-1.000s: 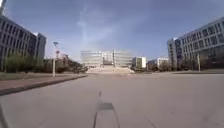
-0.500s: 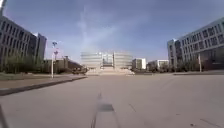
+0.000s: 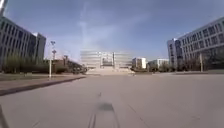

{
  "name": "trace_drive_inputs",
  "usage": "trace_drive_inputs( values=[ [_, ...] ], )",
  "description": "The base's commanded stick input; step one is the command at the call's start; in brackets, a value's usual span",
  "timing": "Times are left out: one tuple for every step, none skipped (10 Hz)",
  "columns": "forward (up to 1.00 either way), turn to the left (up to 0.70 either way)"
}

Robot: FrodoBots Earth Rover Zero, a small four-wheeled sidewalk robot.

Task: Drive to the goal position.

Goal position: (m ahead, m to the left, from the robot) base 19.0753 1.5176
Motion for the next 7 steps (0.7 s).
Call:
trace_drive_inputs(
  values=[
    [0.7,0.0],
    [0.7,0.0],
    [0.7,0.0],
    [0.7,0.0],
    [0.7,0.0],
    [0.7,0.0],
    [0.7,0.0]
  ],
)
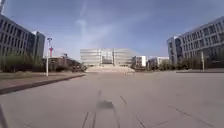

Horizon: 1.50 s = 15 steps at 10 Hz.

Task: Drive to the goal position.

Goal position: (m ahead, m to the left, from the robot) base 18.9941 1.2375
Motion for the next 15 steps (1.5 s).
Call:
trace_drive_inputs(
  values=[
    [0.7,0.0],
    [0.7,0.0],
    [0.7,0.0],
    [0.7,0.0],
    [0.7,0.0],
    [0.7,0.0],
    [0.7,0.0],
    [0.7,0.0],
    [0.7,0.0],
    [0.7,0.0],
    [0.7,0.0],
    [0.7,0.0],
    [0.7,0.0],
    [0.7,0.0],
    [0.7,0.0]
  ],
)
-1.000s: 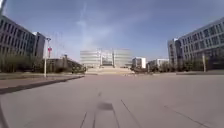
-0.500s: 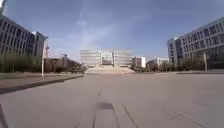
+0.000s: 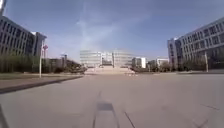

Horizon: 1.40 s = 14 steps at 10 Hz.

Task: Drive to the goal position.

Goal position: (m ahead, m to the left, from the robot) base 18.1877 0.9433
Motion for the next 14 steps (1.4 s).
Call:
trace_drive_inputs(
  values=[
    [0.7,0.0],
    [0.7,0.0],
    [0.7,0.0],
    [0.7,0.0],
    [0.7,0.0],
    [0.7,0.0],
    [0.7,0.0],
    [0.7,0.0],
    [0.7,0.0],
    [0.7,0.0],
    [0.7,0.0],
    [0.7,0.0],
    [0.7,0.0],
    [0.7,0.0]
  ],
)
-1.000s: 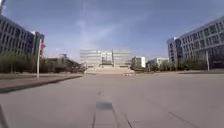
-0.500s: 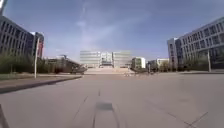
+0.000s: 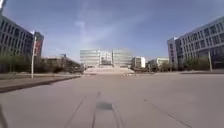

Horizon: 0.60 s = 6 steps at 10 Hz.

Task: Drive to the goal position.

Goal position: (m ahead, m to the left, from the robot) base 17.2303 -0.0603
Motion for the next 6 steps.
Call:
trace_drive_inputs(
  values=[
    [0.7,0.0],
    [0.7,0.0],
    [0.7,0.0],
    [0.7,0.0],
    [0.7,0.0],
    [0.7,0.0]
  ],
)
